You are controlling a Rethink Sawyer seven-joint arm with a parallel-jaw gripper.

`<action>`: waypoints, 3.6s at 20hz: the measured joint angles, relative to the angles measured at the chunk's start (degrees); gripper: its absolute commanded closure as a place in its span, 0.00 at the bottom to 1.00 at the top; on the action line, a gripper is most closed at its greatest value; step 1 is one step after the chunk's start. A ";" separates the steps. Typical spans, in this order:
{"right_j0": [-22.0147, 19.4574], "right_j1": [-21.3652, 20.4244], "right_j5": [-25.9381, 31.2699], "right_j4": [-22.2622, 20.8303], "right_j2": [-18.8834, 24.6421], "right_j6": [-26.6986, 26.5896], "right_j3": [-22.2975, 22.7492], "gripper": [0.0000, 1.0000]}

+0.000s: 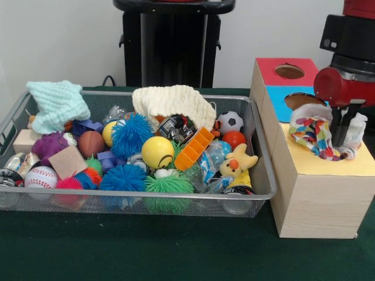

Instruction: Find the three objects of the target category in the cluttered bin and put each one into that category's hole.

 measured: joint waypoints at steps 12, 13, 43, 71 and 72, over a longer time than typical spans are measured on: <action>-1.99 -3.01 0.00 -0.01 3.06 0.00 2.69 1.00; -2.09 -3.09 0.00 -0.01 3.21 0.00 2.84 1.00; -4.27 -14.57 4.96 0.53 6.65 0.00 5.97 1.00; -7.02 -14.25 4.95 -3.14 6.65 0.00 9.62 1.00; -7.01 -14.09 4.95 -3.29 6.65 0.00 9.62 1.00</action>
